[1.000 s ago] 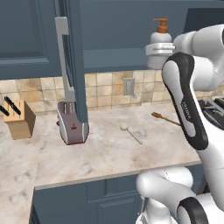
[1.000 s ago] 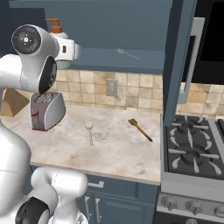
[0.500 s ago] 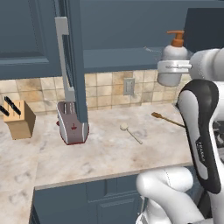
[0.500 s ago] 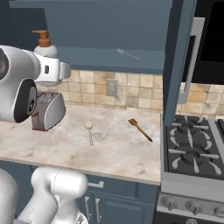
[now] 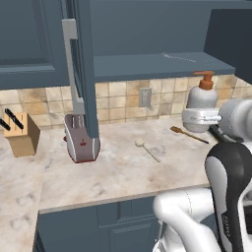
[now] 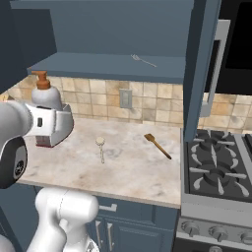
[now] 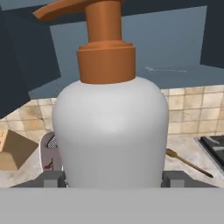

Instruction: Pick the dish brush and soap dispenser from the cabinet and place them on the counter.

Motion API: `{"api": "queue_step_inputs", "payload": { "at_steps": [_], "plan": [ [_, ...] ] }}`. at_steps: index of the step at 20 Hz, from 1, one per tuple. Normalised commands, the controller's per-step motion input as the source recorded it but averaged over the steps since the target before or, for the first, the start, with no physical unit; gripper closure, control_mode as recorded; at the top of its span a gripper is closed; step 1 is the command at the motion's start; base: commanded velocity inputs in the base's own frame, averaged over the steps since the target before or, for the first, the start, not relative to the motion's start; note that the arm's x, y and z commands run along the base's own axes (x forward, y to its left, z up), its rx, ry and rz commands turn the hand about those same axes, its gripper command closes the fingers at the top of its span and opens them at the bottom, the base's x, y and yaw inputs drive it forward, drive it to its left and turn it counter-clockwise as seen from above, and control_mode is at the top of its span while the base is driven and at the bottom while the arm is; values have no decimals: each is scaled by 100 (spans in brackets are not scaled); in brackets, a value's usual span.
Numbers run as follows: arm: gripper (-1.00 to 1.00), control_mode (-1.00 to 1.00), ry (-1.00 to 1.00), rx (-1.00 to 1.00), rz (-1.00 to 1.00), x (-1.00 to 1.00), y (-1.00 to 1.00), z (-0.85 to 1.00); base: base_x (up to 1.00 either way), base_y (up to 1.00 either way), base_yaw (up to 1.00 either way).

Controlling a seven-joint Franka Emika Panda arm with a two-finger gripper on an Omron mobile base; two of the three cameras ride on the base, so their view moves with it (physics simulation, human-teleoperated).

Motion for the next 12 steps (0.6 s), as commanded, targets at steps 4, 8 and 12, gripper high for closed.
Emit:
{"api": "queue_step_inputs", "payload": {
  "at_steps": [4, 8, 12],
  "plan": [
    [100, -100, -7, -3, -1, -35, 0, -97, 0, 0, 0],
    [100, -100, -3, -3, -2, -22, 0, -99, 0, 0, 0],
    [100, -100, -8, -6, -1, -23, 0, -98, 0, 0, 0]
  ]
}}
